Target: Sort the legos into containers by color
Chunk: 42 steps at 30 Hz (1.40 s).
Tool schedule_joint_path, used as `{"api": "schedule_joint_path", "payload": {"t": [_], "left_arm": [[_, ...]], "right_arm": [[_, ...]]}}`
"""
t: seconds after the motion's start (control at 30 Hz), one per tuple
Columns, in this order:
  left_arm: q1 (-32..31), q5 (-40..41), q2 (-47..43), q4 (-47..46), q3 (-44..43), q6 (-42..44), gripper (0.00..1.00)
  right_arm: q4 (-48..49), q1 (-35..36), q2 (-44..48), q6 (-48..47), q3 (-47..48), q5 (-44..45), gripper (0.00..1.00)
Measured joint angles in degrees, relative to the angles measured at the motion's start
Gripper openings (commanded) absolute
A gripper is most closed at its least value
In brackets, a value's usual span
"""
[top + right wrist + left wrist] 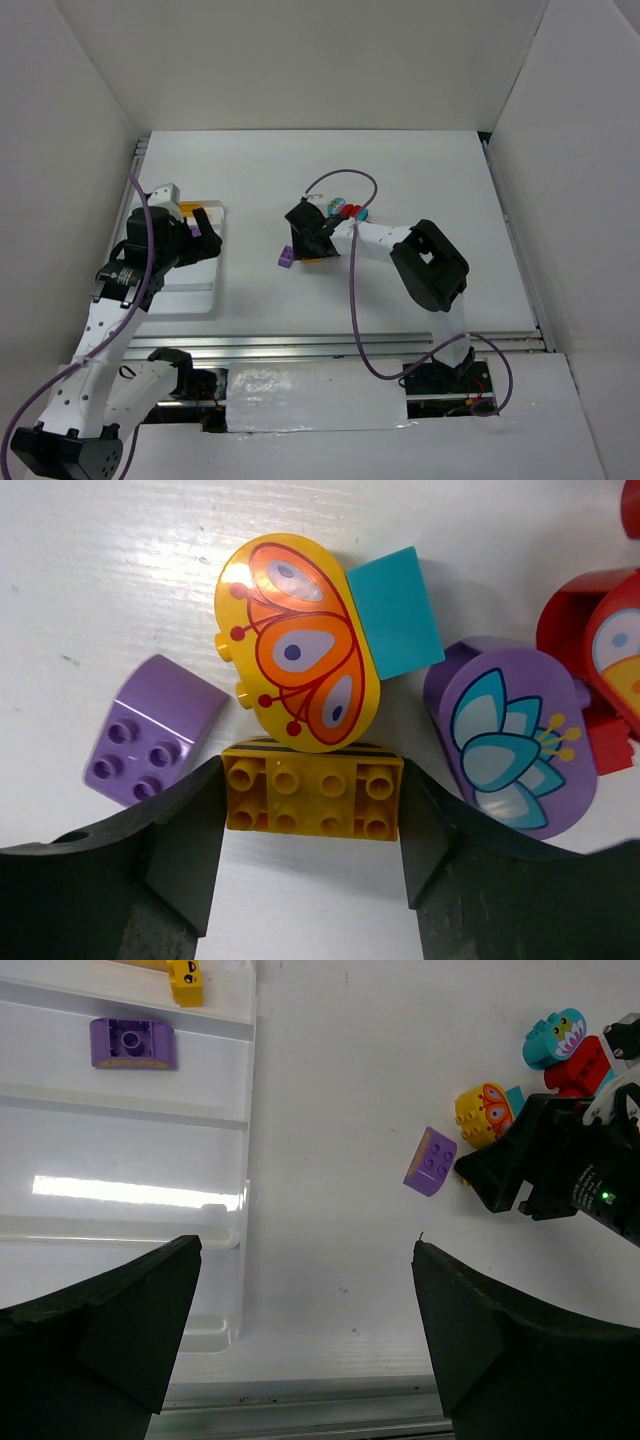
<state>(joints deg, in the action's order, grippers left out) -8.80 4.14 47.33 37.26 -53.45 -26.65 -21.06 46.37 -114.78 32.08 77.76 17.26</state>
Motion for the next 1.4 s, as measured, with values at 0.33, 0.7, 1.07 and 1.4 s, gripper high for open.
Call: {"api": "schedule_joint_path", "payload": {"t": [0.33, 0.7, 1.07, 1.4], "left_arm": [[0.0, -0.5, 0.0, 0.0, 0.0, -0.5, 0.99], [0.0, -27.1, 8.7, -10.4, 2.6, -8.4, 0.99], [-8.3, -43.3, 12.6, -20.8, 8.6, -16.1, 0.94], [-12.5, -44.2, 13.8, -25.0, 10.1, -18.8, 0.66]], "right_arm": [[2.5, 0.8, 2.9, -2.1, -3.8, -0.6, 0.17], [23.7, 12.3, 34.6, -20.4, -26.8, -11.5, 0.17], [29.0, 15.0, 37.2, -26.6, -28.1, -16.3, 0.19], [30.6, 15.9, 37.3, -27.3, -28.1, -14.8, 0.20]]}}
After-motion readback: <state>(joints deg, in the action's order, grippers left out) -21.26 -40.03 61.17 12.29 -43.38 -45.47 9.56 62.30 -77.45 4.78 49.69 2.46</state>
